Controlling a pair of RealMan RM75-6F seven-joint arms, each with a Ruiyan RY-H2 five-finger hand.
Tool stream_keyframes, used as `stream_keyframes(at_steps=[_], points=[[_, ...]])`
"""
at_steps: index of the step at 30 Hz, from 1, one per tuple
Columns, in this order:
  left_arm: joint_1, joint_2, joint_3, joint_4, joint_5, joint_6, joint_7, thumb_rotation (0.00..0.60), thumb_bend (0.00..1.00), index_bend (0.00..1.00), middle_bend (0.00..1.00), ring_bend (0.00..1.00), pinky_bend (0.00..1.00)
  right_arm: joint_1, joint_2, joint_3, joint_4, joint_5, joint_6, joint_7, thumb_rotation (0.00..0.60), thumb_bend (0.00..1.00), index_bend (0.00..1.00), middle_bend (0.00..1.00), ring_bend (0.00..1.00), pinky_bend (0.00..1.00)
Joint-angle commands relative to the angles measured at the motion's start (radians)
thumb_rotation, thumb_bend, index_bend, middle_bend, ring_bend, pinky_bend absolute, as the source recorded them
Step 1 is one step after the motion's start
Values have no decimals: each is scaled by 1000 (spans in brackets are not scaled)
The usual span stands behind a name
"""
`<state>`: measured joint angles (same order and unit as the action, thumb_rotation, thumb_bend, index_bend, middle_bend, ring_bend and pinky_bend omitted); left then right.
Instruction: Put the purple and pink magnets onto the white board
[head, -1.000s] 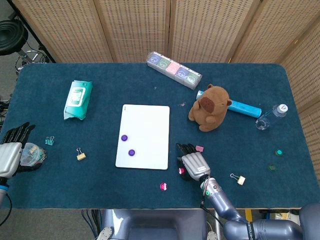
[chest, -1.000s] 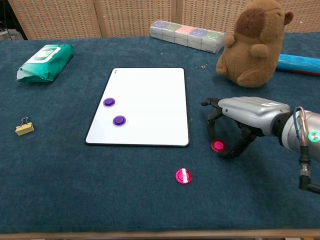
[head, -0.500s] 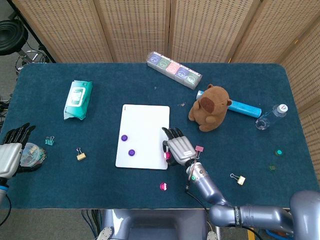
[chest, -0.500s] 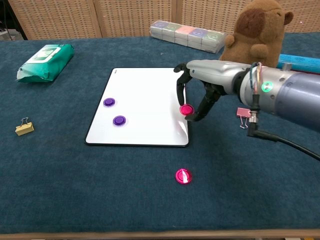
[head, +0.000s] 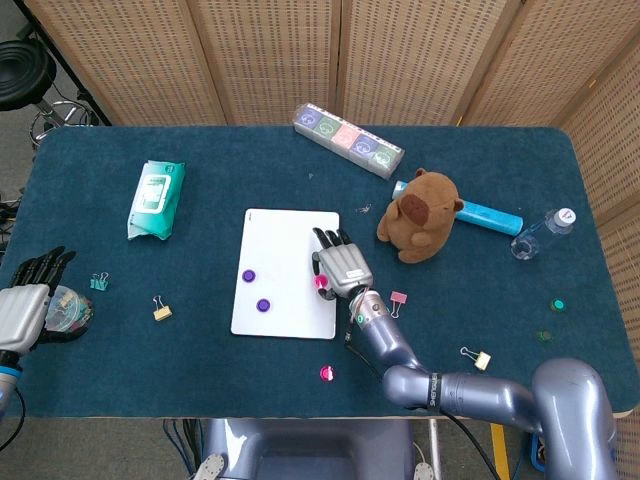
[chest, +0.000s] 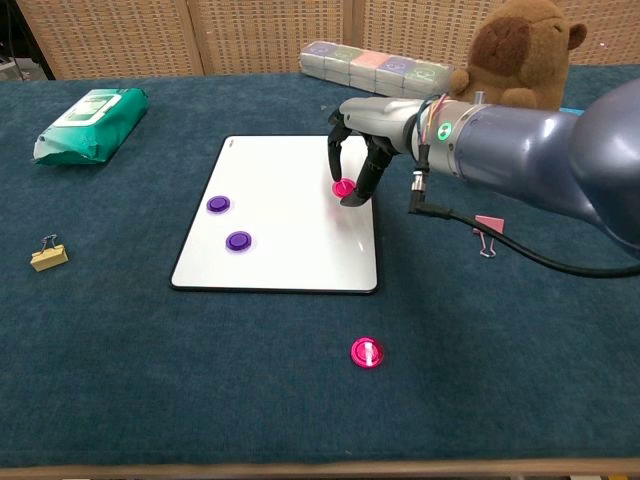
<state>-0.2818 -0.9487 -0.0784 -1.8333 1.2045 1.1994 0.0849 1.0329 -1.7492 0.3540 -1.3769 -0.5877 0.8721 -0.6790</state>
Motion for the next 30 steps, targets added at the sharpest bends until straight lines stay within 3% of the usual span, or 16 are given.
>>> stream_keyframes(at_steps=[1, 13, 22, 27, 30], points=[[-2, -1, -3, 3, -7, -4, 1, 600, 24, 0, 0, 0, 0, 39, -28, 11, 68, 39, -32, 16, 600, 330, 568, 0, 0, 0], [-8, 1, -9, 9, -23, -22, -8, 600, 24, 0, 0, 0, 0, 76, -60, -4, 140, 60, -56, 53, 600, 331, 549, 0, 0, 0], [-6, 7, -10, 10, -18, -25, -22, 600, 24, 0, 0, 0, 0, 80, -56, -18, 132, 81, -33, 59, 600, 284, 188, 0, 0, 0], [-5, 8, -11, 10, -14, -23, -27, 600, 24, 0, 0, 0, 0, 68, -21, -27, 61, 81, -3, 56, 600, 284, 150, 0, 0, 0], [-3, 12, -11, 11, -11, -22, -35, 600, 24, 0, 0, 0, 0, 34, 34, -37, -53, 48, 28, 81, 600, 279, 144, 0, 0, 0]])
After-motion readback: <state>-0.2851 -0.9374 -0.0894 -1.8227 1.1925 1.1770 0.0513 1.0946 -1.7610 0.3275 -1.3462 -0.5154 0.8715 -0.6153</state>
